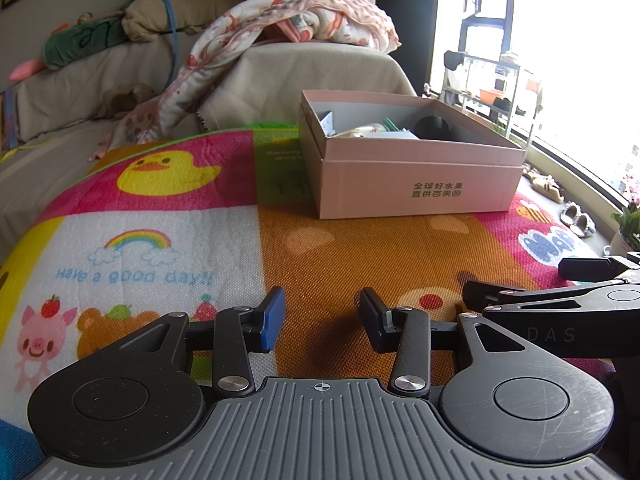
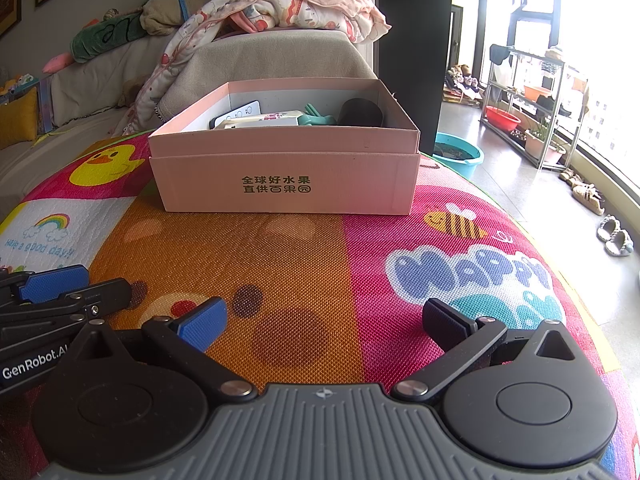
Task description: Organize rigid objects
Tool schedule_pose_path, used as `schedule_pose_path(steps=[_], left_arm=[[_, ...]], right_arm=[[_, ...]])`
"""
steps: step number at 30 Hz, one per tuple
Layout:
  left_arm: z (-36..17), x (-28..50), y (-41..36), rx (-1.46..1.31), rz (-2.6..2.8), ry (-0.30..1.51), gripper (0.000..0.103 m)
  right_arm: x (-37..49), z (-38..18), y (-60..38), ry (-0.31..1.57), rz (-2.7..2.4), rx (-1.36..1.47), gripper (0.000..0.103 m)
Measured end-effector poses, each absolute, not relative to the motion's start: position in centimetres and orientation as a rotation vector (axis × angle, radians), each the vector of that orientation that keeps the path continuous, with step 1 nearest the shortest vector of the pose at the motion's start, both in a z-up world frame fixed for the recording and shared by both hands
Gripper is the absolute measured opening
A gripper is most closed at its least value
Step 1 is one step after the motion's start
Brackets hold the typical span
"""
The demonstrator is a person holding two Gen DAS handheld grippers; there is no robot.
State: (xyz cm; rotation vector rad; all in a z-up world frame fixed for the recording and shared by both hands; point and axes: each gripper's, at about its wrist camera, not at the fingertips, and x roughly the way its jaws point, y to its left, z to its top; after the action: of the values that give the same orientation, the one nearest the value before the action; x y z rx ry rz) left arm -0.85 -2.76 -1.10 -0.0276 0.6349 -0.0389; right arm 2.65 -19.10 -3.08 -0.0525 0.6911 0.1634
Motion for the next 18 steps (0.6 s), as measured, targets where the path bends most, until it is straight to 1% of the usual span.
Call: schedule_pose_path(steps=[18], left_arm=[[-1.10,-0.84,-2.77,-0.031,-0.040,0.636,0.046]], right_arm=[[2.54,-3.11,-19.30,0.690,0.163,-0.053,0.103]])
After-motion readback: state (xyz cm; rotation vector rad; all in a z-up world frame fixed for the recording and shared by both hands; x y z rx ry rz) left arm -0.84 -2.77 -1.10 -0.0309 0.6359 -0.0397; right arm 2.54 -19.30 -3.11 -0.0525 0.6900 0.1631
